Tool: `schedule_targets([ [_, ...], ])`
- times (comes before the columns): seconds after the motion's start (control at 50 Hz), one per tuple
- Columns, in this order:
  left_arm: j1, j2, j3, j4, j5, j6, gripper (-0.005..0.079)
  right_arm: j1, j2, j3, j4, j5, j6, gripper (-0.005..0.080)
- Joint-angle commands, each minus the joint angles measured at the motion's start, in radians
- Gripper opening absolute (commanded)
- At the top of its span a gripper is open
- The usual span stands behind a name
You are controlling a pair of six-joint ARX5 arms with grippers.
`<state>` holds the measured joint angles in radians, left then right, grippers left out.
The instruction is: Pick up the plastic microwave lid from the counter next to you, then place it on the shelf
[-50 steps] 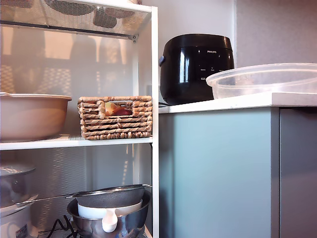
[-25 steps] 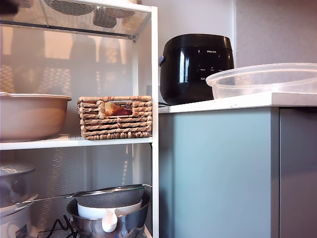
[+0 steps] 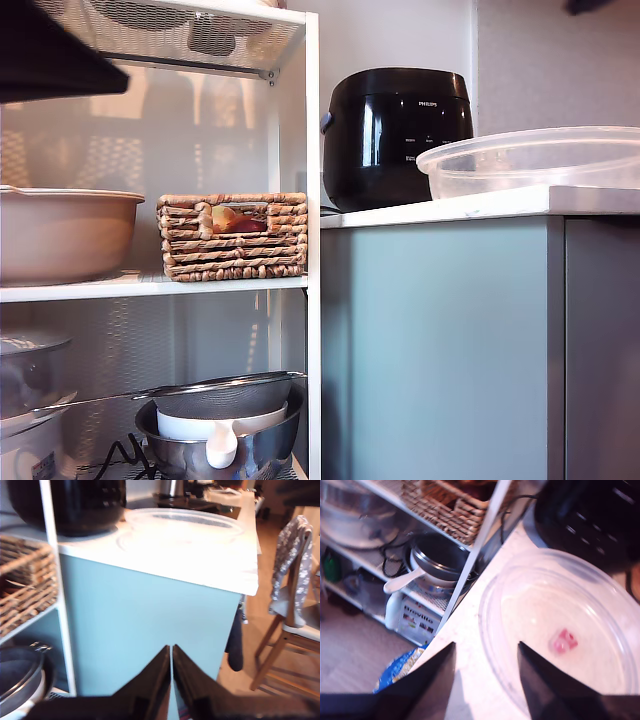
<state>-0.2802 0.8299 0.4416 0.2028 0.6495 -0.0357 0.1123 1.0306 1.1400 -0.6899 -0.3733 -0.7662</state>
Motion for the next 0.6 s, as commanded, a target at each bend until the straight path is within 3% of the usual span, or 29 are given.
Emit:
schedule_targets([
  [0.0,-0.011,0.032,0.035,0.015,0.0,-0.01,-0.0019,0.01,0.074,0.052,-0.049,0.025,-0.041,0.0405],
  [0.26,-0.052,0.129,0.11,0.016,-0.003,-0.017,-0.0009,0.034,0.275,0.223,-0.169,0.139,-0.155,0.0405],
  [0.58,-0.097,0.246,0.161,0.092,-0.003,-0.017,-0.0009,0.034,0.408,0.291,-0.191,0.156,-0.186,0.0403],
])
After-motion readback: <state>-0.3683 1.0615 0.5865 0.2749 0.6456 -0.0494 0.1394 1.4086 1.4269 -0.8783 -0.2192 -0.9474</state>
